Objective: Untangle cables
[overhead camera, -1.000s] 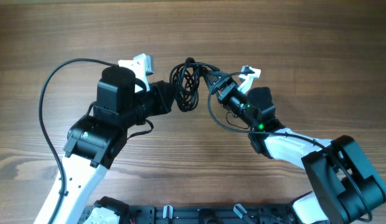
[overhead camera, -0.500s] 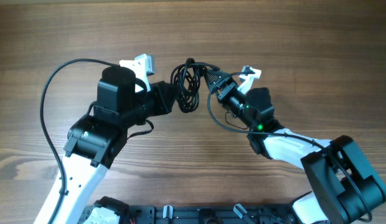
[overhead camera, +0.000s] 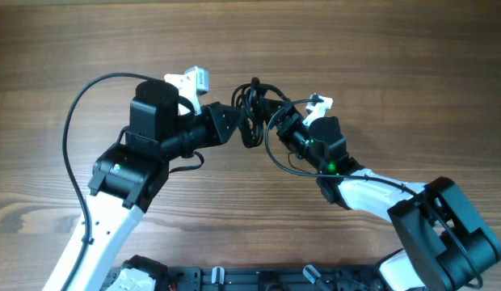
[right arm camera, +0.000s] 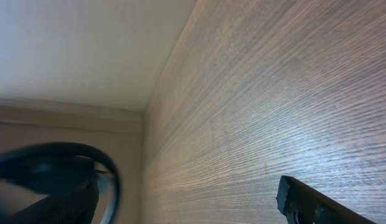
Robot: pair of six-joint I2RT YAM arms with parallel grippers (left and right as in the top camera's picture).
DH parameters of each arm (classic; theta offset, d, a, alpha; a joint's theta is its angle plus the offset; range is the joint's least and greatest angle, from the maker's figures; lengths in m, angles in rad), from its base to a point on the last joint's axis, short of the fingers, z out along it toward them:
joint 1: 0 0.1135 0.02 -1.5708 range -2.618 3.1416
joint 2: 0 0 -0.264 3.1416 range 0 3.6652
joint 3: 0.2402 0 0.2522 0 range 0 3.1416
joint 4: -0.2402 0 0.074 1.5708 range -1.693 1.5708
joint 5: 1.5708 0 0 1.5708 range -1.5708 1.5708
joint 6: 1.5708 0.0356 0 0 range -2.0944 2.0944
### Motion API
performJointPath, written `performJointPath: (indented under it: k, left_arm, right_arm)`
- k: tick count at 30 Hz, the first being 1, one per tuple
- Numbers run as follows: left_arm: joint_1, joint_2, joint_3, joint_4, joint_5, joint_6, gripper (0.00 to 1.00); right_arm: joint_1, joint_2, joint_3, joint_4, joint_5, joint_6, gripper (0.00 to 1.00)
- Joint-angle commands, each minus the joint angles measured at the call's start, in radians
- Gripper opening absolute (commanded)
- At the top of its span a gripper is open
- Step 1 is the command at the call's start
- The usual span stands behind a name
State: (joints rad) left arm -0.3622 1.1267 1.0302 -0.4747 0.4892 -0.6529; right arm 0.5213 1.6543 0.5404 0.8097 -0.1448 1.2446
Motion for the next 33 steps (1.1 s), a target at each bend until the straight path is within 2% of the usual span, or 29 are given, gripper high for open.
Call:
performJointPath:
  k: [1,4,8,12,14,17,19,22,24,28,31,33]
  left_arm:
    - [-0.007,-0.007,0.018,0.019,0.083,-0.010,0.04]
    - [-0.005,-0.007,0.018,0.019,0.061,-0.008,0.04]
    - [0.029,-0.007,0.018,0.012,-0.058,-0.009,0.04]
    - [0.129,-0.007,0.018,0.015,-0.075,-0.009,0.04]
    - [0.196,-0.007,0.018,0.015,-0.041,-0.006,0.04]
    - [0.296,-0.007,0.018,0.015,0.103,-0.006,0.04]
    - [0.359,-0.007,0.018,0.015,0.235,-0.006,0.04]
    - [0.393,-0.007,0.018,0.015,0.326,-0.010,0.04]
    - [0.407,-0.007,0.018,0.016,0.398,-0.029,0.04]
    - [0.413,-0.007,0.018,0.024,0.452,-0.075,0.04]
    - [0.413,-0.007,0.018,0.043,0.477,-0.119,0.04]
    - [0.413,-0.007,0.018,0.042,0.476,-0.119,0.04]
  right_arm:
    - [0.003,-0.010,0.008,-0.004,0.029,-0.013,0.94]
    - [0.002,-0.011,0.008,0.016,-0.002,-0.011,0.93]
    - [0.002,-0.011,0.008,0.055,-0.097,-0.018,0.92]
    - [0.002,-0.011,0.008,0.077,-0.189,-0.175,0.91]
    - [0.002,-0.011,0.008,0.077,-0.235,-0.277,0.91]
    - [0.002,-0.011,0.008,0.084,-0.262,-0.399,0.92]
    - [0.002,-0.011,0.008,0.158,-0.311,-0.463,0.91]
    - [0.002,-0.011,0.008,0.286,-0.372,-0.454,0.88]
    - [0.002,-0.011,0.008,0.363,-0.384,-0.378,0.88]
    - [0.002,-0.011,0.008,0.415,-0.377,-0.309,0.88]
    - [0.002,-0.011,0.008,0.429,-0.372,-0.297,0.80]
    - [0.002,-0.011,0.008,0.441,-0.369,-0.298,0.68]
